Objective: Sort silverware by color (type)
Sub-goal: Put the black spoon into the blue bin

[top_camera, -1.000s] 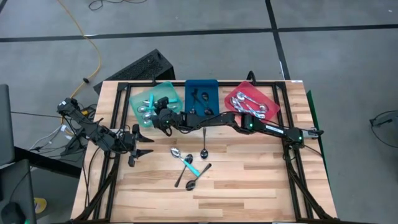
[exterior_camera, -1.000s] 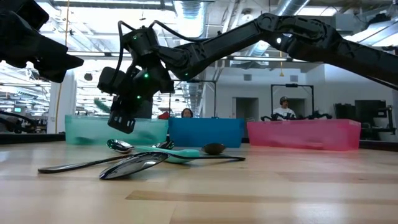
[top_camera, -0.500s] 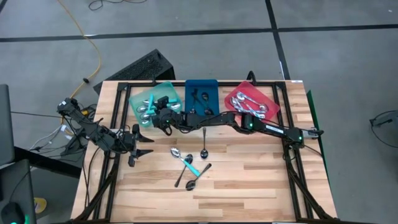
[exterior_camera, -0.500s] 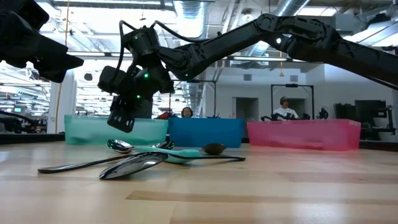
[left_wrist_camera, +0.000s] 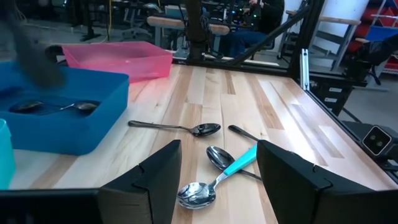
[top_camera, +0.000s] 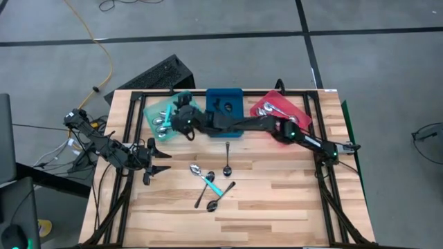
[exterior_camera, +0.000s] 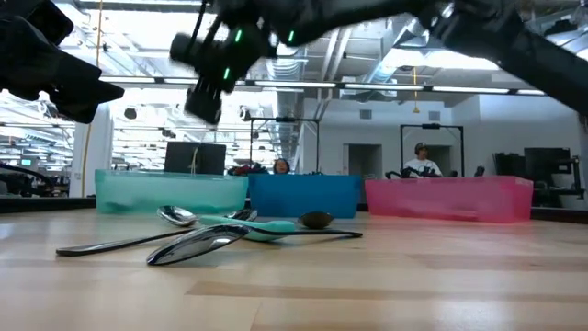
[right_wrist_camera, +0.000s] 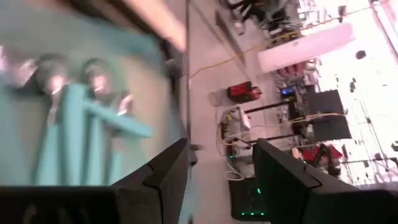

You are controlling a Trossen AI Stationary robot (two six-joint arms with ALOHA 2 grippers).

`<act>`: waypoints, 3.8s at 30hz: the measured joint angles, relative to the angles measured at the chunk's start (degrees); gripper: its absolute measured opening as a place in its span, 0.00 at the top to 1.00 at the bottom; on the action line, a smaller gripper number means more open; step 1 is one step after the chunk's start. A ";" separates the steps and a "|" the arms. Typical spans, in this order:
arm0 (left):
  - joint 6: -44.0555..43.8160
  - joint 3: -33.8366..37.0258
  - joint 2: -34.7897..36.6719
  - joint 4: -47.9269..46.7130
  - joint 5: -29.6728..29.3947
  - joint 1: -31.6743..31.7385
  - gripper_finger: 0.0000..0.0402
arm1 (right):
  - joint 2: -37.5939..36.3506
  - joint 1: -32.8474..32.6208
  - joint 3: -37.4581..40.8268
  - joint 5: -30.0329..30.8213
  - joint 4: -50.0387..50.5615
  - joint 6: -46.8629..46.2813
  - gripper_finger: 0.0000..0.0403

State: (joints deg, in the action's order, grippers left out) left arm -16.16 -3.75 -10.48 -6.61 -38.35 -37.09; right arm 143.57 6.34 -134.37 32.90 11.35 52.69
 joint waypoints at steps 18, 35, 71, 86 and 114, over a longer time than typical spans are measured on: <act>-0.83 0.00 -0.02 0.00 -0.09 -0.01 0.52 | -35.49 -4.45 -0.04 7.33 50.04 -27.09 0.50; -2.10 0.00 -0.04 0.00 -1.38 -0.01 0.52 | -46.47 -11.99 7.84 -11.18 78.74 -78.69 0.50; -3.61 0.00 -2.66 0.02 -1.36 0.00 0.52 | -18.92 -15.77 35.10 -17.83 42.36 -101.30 0.52; -3.00 0.00 -2.67 0.00 -1.44 -0.01 0.52 | -19.65 -15.18 35.13 -16.45 45.70 -104.15 0.57; -2.98 0.00 -2.67 0.00 -2.19 0.00 0.52 | -19.55 -12.54 43.68 -17.52 28.33 -107.25 0.62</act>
State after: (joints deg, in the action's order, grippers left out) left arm -19.14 -3.75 -13.15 -6.61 -40.53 -37.09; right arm 124.03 -6.20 -90.70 15.38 39.68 -54.56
